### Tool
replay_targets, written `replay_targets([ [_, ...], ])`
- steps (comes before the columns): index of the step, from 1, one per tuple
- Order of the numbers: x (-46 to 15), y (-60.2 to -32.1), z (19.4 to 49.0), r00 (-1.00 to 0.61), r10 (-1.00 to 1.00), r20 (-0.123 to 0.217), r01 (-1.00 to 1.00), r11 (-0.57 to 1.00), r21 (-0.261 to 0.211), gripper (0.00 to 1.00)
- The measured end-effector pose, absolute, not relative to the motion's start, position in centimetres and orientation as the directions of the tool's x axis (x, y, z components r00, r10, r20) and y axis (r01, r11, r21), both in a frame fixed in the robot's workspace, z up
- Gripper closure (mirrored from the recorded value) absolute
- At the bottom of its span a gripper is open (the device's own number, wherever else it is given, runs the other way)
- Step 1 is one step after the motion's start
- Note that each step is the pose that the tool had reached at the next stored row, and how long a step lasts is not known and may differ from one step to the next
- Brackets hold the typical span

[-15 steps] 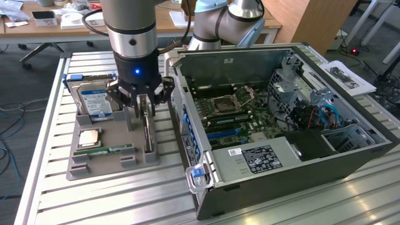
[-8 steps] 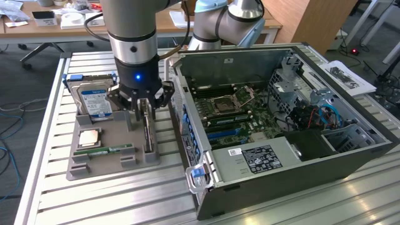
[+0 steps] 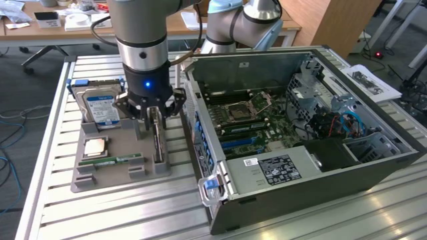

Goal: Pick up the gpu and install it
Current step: 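Pick up the gpu and move the gpu toward the slot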

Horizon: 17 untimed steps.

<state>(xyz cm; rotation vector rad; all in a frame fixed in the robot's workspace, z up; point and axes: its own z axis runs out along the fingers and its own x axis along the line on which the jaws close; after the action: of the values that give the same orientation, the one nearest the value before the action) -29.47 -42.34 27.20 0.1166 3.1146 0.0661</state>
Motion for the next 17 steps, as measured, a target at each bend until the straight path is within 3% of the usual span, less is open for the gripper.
replay_targets([
  [17, -29.5, -42.3, 26.0, -0.997, 0.075, -0.022, 0.074, 0.996, 0.043, 0.57],
])
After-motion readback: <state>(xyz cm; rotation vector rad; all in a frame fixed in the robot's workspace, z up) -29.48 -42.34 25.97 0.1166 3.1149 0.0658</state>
